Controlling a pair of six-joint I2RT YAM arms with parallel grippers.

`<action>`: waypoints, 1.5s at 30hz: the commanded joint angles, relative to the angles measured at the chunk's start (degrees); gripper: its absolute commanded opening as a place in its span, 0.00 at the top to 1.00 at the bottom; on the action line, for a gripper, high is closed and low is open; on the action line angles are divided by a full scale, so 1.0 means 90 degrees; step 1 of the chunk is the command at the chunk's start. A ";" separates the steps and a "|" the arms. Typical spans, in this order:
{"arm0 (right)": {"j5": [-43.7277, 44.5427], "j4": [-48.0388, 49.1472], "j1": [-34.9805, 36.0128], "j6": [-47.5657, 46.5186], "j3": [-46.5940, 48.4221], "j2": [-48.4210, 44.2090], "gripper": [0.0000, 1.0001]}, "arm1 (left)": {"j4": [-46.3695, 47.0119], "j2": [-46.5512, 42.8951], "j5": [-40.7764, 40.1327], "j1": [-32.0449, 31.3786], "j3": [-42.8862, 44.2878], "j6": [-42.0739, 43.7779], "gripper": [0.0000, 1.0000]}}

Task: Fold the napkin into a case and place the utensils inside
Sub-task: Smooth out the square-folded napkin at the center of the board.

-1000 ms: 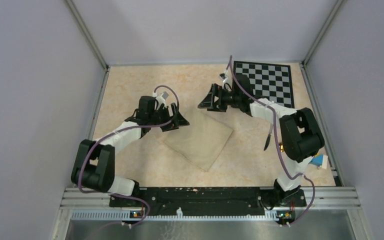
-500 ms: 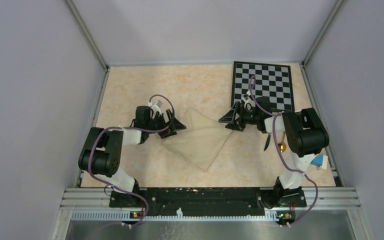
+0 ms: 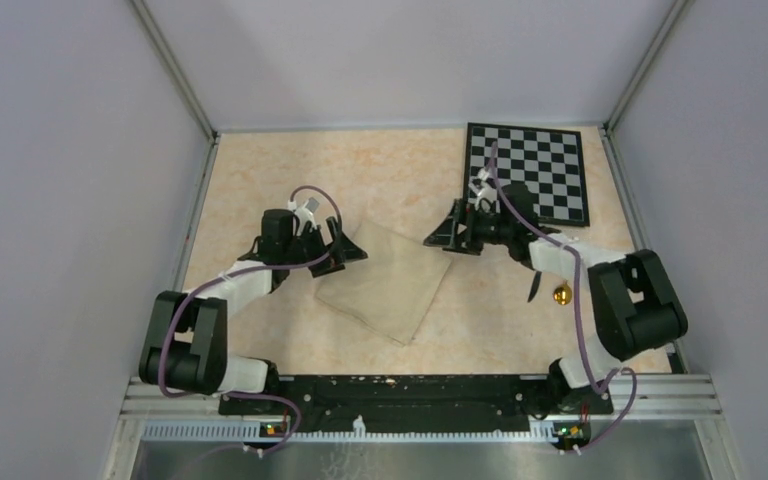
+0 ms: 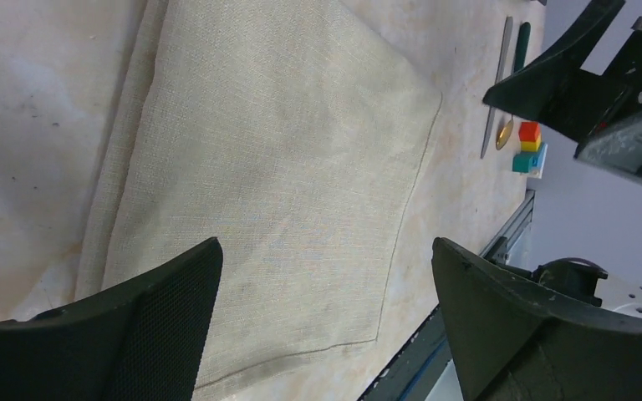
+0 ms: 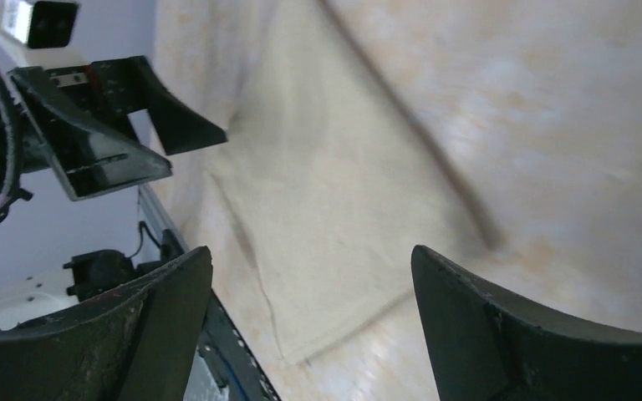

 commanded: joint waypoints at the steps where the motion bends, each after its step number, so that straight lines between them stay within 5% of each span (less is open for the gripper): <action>1: -0.0484 0.1383 0.0737 0.0884 0.0071 0.0788 0.12 | -0.0239 -0.0130 -0.0095 -0.0039 0.0134 -0.0078 0.01; 4: -0.0472 0.2119 0.0726 0.1142 -0.0050 0.1381 0.12 | -0.0365 -0.0114 -0.0610 -0.0025 -0.0089 -0.0012 0.01; 11: -0.0410 0.1993 -0.0183 0.0508 -0.0608 0.1988 0.12 | -0.0158 0.0034 -0.1303 0.0191 -0.1127 -0.0270 0.01; 17: 0.0393 -0.0145 -0.0609 -0.0716 -0.0755 0.0553 0.12 | -0.0930 -0.0742 -0.1150 0.0044 -0.0907 0.0297 0.01; 24: 0.0679 -0.0826 0.0245 -0.0573 0.0079 -0.0388 0.11 | -0.1181 -0.1448 -0.0182 -0.0200 -0.0337 0.0031 0.01; 29: 0.0182 0.0264 0.1215 0.0301 0.0394 0.0457 0.11 | -0.1032 -0.1327 -0.0013 -0.0219 -0.0489 -0.0135 0.01; 35: -0.0194 0.1805 0.1423 0.1022 -0.0304 0.1290 0.11 | -0.1502 -0.1387 -0.0851 -0.0219 -0.1003 0.0042 0.01; 40: 0.0255 0.1341 0.1026 0.0365 -0.0786 0.1452 0.11 | -0.1532 -0.1234 -0.1421 -0.0219 -0.1370 0.0026 0.01; 45: 0.1210 -0.0478 0.0831 -0.0788 -0.0534 0.0651 0.11 | -0.1583 -0.1766 -0.0747 -0.0418 -0.1231 -0.0074 0.01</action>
